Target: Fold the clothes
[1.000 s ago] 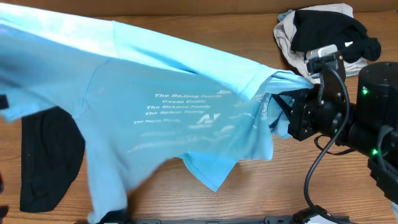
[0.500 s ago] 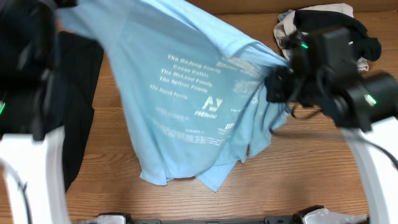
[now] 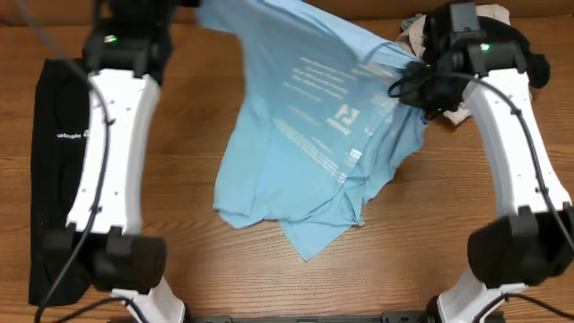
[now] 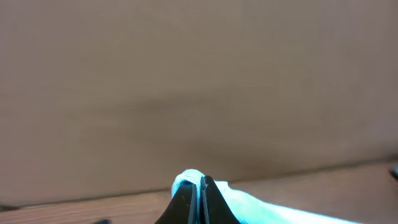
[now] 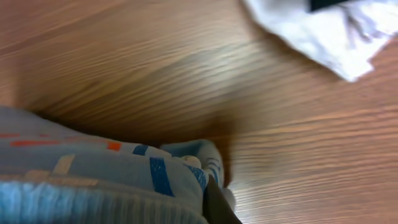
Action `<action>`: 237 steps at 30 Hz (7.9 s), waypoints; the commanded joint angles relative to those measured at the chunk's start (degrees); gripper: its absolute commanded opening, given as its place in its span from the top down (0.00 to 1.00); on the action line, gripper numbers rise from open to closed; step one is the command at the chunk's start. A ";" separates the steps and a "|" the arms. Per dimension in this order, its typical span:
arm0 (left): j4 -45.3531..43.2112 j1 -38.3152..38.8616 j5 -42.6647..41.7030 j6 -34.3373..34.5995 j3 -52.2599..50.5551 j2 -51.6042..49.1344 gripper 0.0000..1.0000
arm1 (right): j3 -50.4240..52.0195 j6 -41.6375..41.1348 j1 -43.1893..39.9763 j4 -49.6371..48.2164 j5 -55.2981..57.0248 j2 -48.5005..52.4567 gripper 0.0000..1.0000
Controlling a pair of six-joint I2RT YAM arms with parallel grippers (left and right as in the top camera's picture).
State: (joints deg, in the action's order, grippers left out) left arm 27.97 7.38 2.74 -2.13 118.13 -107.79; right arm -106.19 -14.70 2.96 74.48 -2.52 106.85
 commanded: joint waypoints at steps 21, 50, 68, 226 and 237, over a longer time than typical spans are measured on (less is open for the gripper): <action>51.12 4.24 -7.23 4.55 -6.91 -1.51 0.02 | -0.66 10.45 -7.80 3.87 -8.13 2.36 0.27; 20.46 -0.66 -9.84 8.13 -51.45 -1.51 0.48 | -0.66 10.43 -7.80 3.61 -8.11 2.54 0.22; 14.91 -4.22 -9.84 8.61 -44.81 -1.51 0.96 | -0.66 10.40 -7.80 3.61 -8.11 2.54 0.21; 5.20 5.84 -19.65 21.44 -71.06 3.45 0.54 | 29.09 -5.49 6.03 -3.98 -4.59 -20.59 0.22; 4.96 5.68 -18.69 21.42 -70.38 -1.20 0.96 | 29.09 -5.29 6.03 -3.96 -4.42 -20.59 0.22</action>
State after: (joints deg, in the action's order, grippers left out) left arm 31.53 12.34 -19.31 19.40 52.12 -101.78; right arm -77.23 -19.70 8.71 70.72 -7.07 86.54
